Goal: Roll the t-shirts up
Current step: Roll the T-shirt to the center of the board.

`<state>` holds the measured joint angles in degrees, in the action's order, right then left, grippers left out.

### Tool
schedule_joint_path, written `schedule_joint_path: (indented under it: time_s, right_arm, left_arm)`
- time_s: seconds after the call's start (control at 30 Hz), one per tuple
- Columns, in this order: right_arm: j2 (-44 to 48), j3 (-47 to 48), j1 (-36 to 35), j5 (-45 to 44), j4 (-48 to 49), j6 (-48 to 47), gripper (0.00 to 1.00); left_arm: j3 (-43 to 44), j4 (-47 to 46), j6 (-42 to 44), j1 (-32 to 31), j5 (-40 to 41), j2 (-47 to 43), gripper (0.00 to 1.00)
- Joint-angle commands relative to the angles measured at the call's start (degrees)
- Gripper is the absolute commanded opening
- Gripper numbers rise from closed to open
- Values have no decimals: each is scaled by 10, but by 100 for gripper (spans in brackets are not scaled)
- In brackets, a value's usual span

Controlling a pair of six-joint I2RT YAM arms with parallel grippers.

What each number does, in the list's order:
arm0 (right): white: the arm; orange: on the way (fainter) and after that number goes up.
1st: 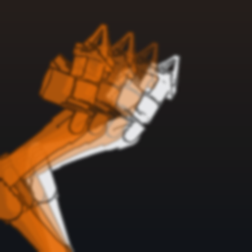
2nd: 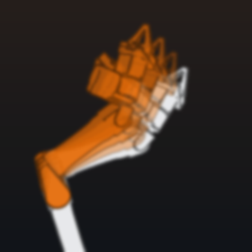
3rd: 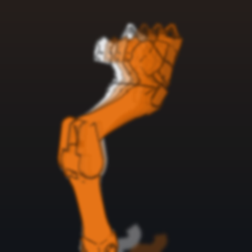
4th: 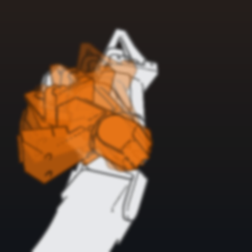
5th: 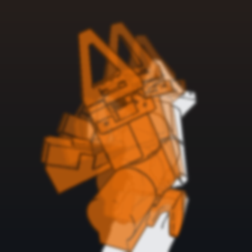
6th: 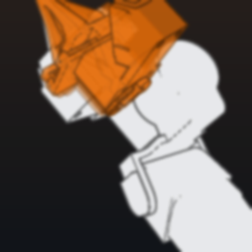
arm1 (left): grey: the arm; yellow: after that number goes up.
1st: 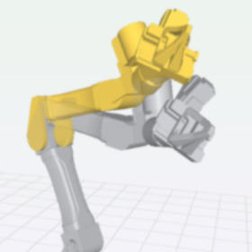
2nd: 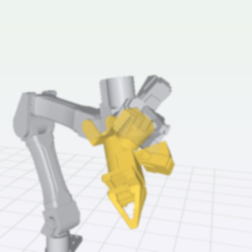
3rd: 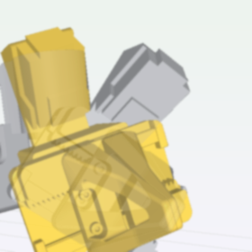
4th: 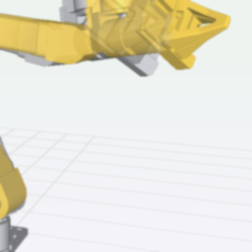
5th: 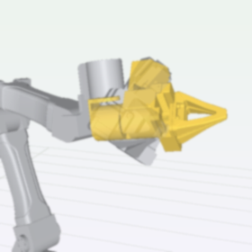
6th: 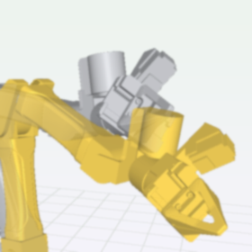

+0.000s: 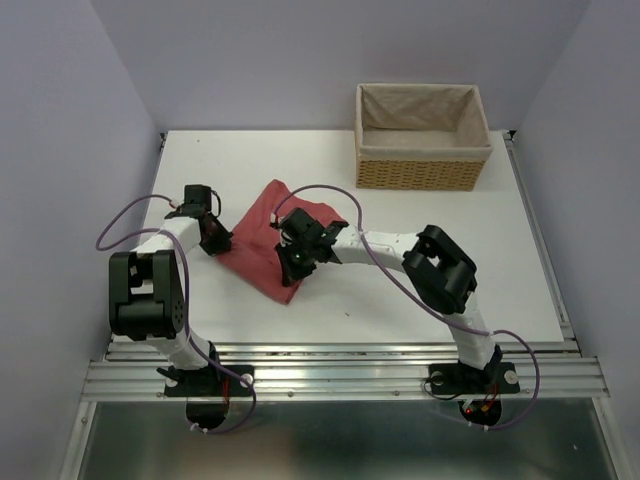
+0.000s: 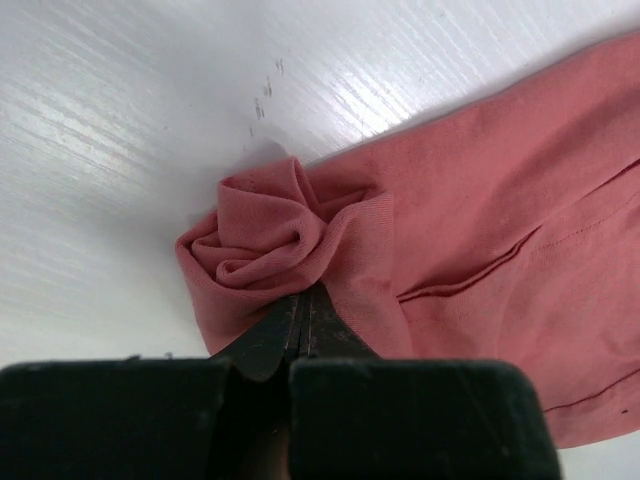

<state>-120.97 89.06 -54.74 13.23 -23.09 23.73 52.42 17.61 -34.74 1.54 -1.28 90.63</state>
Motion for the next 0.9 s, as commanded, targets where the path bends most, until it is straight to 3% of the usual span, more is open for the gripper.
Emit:
schedule_joint_path:
  time_s: [0.0,0.57,0.87]
  right_arm:
    - [-18,-28,-4,-62,16,8,1]
    - [48,-88,-4,-117,38,4,1]
    - [74,15,-9,-103,92,40,1]
  left_arm:
    - [22,3,3,0,25,24,0]
    - [94,22,4,-6,-13,88,0]
    - [87,22,5,-8,-16,79,0]
